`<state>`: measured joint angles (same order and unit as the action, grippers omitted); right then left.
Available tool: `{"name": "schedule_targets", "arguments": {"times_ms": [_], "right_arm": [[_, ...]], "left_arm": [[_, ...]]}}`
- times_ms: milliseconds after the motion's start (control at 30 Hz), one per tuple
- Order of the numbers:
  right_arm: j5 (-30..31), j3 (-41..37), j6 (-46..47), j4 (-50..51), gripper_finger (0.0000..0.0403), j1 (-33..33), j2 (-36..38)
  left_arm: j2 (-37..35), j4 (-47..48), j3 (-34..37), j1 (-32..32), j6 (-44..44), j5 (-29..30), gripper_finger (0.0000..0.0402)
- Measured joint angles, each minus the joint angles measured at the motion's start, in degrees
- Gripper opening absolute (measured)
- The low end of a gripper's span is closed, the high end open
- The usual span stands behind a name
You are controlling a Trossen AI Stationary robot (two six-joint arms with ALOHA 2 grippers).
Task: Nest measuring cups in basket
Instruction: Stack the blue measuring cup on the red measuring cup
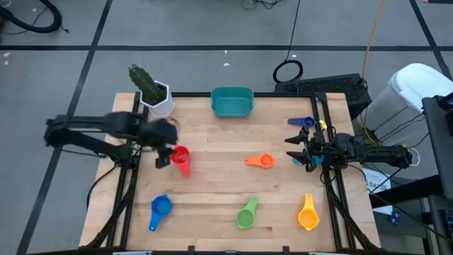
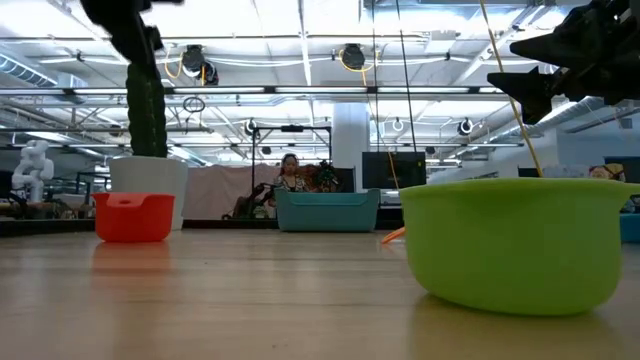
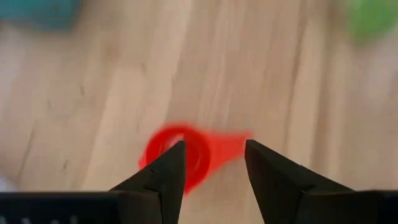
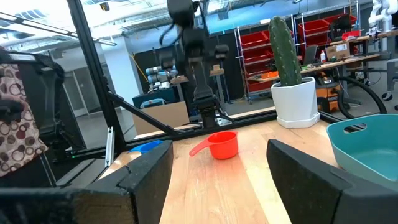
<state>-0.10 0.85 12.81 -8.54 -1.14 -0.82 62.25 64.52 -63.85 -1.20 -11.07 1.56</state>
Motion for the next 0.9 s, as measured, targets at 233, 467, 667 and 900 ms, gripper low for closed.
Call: {"name": "schedule_targets", "arguments": {"times_ms": [233,467,667,900], "right_arm": [[0.0,0.0,0.0,0.0,0.0251,0.0,0.0],[0.0,0.0,0.0,0.0,0.0251,0.0,0.0],[0.0,0.0,0.0,0.0,0.0251,0.0,0.0],[0.0,0.0,0.0,0.0,0.0251,0.0,0.0]], "left_arm": [[15.4,6.9,-3.5,-2.1,-0.5,0.0,0.0166],[20.4,9.5,-3.6,0.0,-25.2,0.3,0.0166],[20.5,6.6,-3.6,-0.5,-33.6,0.7,0.0166],[20.4,-11.1,-3.6,-0.5,-32.1,-0.8,0.0166]]}}
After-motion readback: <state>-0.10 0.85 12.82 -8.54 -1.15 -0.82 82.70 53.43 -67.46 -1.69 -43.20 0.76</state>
